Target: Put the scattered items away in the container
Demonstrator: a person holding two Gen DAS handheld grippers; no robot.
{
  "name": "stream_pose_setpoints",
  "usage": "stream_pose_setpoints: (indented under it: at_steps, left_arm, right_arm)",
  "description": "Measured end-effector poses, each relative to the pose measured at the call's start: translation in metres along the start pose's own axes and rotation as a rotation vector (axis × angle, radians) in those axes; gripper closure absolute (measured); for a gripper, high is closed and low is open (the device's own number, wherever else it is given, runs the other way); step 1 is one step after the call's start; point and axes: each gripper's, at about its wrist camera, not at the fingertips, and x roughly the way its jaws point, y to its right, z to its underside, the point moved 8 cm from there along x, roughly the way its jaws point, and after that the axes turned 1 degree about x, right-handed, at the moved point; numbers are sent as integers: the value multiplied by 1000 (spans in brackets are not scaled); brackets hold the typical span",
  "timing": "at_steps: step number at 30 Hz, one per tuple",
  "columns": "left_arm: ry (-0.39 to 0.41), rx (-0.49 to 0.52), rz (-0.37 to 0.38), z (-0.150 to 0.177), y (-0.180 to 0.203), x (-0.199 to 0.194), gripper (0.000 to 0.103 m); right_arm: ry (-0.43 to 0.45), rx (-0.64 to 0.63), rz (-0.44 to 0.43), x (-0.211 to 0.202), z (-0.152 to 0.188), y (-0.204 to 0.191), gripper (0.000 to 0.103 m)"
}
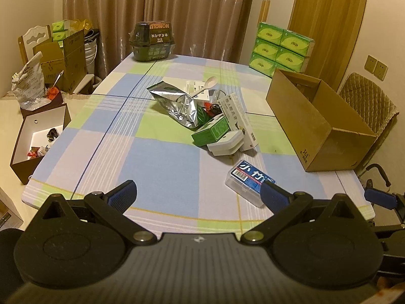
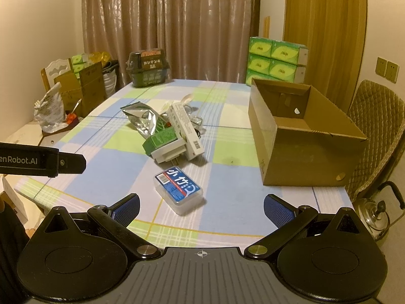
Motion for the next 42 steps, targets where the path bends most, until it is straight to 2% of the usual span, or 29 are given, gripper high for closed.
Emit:
stream_pose_setpoints:
  at_steps: [28, 42]
  left_arm:
    - [-18, -8, -3, 4, -4, 4, 1]
    - [-40, 33, -21, 5, -7, 19, 1]
  right_arm:
    - [-24, 26, -4, 4, 6, 6, 2]
    - [-61, 47, -57, 18, 9, 5, 2]
